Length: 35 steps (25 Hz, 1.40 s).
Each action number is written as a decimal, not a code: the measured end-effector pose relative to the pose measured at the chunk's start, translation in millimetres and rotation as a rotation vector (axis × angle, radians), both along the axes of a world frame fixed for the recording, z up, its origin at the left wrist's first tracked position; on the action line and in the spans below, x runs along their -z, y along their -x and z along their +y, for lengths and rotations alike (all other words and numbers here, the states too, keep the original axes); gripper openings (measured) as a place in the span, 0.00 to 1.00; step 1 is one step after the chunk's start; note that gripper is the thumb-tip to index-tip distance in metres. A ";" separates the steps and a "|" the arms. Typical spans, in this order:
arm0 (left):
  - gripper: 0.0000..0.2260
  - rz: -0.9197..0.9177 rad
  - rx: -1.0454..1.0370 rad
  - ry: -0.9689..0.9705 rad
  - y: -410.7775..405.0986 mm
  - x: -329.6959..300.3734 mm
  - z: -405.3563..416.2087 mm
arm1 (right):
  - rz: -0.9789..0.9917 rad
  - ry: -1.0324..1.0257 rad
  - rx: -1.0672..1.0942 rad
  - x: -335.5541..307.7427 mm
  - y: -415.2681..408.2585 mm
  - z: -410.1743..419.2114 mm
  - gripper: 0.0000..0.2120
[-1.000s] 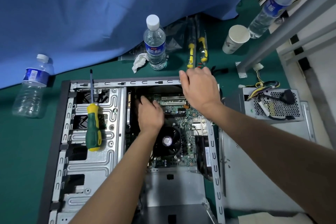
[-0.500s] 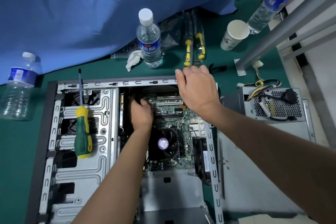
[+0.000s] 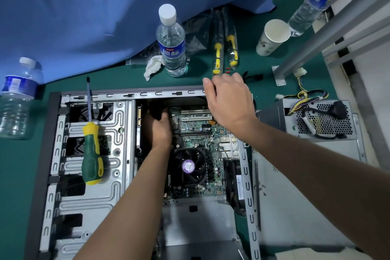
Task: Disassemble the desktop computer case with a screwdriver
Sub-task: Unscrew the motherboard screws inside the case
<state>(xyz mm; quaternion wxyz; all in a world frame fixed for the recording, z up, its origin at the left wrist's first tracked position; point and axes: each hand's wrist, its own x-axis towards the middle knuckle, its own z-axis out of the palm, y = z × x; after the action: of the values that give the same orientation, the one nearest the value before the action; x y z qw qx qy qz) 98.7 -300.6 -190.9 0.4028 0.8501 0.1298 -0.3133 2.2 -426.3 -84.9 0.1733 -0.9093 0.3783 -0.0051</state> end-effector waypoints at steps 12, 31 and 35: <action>0.29 -0.156 -0.047 -0.028 5.8 3.0 -2.9 | -0.029 -0.031 0.004 0.1 1.2 -1.2 0.23; 0.28 -0.103 -0.045 0.032 5.1 6.3 3.7 | -0.036 -0.034 0.017 0.7 0.1 0.2 0.23; 0.21 -0.027 -0.090 0.236 4.2 -1.5 9.0 | -0.044 -0.035 0.025 0.1 0.2 0.1 0.23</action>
<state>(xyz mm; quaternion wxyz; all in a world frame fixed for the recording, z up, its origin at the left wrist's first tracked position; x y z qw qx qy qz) 94.5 -291.7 -189.5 0.5154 0.7943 0.1246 -0.2965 1.9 -426.2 -85.0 0.1972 -0.9010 0.3858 -0.0207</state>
